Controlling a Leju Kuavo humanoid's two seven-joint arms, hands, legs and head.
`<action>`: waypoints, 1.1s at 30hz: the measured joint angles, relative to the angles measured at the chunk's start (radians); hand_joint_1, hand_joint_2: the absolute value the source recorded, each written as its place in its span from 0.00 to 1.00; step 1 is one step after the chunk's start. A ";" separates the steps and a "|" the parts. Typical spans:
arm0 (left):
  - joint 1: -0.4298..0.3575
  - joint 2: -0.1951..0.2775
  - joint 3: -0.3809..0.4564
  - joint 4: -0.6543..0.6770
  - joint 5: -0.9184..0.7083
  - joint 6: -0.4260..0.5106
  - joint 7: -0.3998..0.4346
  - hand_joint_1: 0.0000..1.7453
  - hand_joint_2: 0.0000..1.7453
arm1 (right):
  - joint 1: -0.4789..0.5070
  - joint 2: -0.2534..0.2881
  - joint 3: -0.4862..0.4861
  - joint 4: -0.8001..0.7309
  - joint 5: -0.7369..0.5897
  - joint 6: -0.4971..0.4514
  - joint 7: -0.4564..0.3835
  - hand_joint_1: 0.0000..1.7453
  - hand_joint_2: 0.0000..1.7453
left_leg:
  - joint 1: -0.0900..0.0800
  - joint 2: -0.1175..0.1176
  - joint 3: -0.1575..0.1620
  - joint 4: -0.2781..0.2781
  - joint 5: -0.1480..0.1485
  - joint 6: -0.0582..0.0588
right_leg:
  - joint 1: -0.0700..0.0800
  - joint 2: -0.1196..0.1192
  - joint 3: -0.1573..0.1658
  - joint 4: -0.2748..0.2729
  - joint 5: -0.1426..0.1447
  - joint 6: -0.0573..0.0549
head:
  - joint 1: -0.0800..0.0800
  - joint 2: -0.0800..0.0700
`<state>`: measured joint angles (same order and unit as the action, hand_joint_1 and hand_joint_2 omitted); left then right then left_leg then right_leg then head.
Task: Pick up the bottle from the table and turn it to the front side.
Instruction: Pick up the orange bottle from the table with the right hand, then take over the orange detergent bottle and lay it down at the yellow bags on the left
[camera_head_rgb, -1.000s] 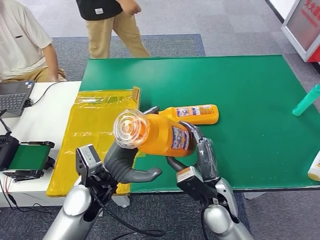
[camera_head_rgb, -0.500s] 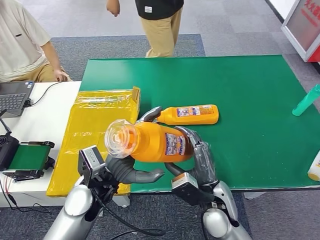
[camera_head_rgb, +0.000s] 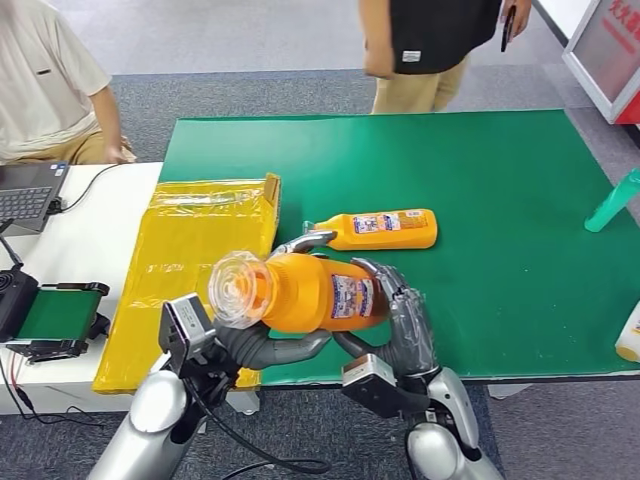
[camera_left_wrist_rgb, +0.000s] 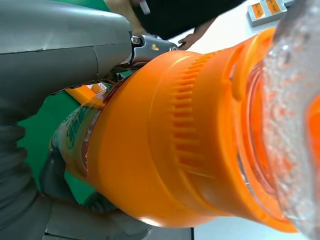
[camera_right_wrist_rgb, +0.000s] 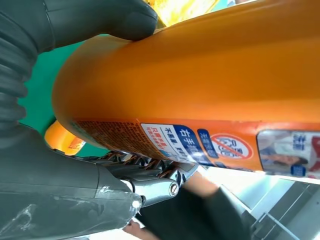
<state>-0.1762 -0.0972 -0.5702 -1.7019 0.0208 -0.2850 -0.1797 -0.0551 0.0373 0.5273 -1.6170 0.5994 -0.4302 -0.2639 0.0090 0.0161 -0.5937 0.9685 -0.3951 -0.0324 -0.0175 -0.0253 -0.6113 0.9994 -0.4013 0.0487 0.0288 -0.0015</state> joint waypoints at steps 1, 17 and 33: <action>0.000 0.000 0.000 0.000 0.000 0.000 0.000 1.00 1.00 | 0.003 0.000 0.000 -0.002 0.002 0.000 0.000 0.63 1.00 | 0.000 0.000 0.000 0.000 0.000 0.000 | 0.000 0.000 0.000 0.000 0.000 0.000 | 0.000 0.000; 0.001 0.012 -0.002 -0.008 -0.010 -0.006 0.006 1.00 1.00 | 0.028 -0.003 0.005 -0.024 -0.039 0.004 -0.019 0.00 1.00 | 0.000 0.000 0.000 0.000 0.000 0.000 | 0.000 0.000 0.000 0.000 0.000 0.000 | 0.000 0.000; 0.021 0.053 0.057 -0.017 -0.309 0.175 0.018 1.00 1.00 | 0.061 -0.008 -0.048 -0.125 -0.108 0.037 0.026 0.00 1.00 | 0.000 0.000 0.000 0.000 0.000 0.000 | 0.000 0.000 0.000 0.000 0.000 0.000 | 0.000 0.000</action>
<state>-0.1556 -0.0437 -0.5132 -1.7192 -0.2877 -0.1095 -0.1614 0.0058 0.0295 0.4797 -1.7424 0.4912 -0.3931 -0.2381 0.0090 0.0161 -0.5939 0.9685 -0.3952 -0.0324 -0.0174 -0.0253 -0.6115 0.9994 -0.4015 0.0486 0.0287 -0.0016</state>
